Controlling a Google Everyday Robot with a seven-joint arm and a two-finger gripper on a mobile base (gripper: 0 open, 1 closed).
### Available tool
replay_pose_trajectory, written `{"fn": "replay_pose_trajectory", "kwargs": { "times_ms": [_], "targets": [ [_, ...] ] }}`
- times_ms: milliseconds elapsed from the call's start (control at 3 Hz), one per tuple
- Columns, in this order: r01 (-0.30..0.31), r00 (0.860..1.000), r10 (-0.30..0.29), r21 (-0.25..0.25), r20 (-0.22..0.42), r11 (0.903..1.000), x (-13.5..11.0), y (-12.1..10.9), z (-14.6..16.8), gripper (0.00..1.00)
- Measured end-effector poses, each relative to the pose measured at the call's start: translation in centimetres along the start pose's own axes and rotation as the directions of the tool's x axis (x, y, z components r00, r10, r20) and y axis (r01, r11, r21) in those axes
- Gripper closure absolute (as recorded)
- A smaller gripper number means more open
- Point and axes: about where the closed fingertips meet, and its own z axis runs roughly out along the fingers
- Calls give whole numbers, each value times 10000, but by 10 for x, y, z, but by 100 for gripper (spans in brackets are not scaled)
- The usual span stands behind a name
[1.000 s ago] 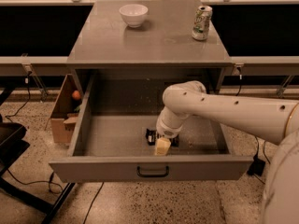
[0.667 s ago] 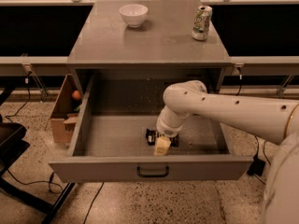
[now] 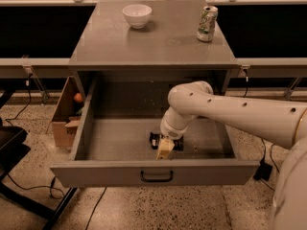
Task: Pick rxbar chocolate from top drawer and place on counter
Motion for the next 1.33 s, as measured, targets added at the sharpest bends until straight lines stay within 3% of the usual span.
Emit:
{"fn": "replay_pose_trajectory", "kwargs": {
  "times_ms": [667,1000,1333],
  "targets": [
    [0,10000,0,-1,0,10000,0,0,0,85],
    [0,10000,0,-1,0,10000,-1,0,-3,100],
    [0,10000,0,-1,0,10000,-4,-1,-11,100]
  ]
}}
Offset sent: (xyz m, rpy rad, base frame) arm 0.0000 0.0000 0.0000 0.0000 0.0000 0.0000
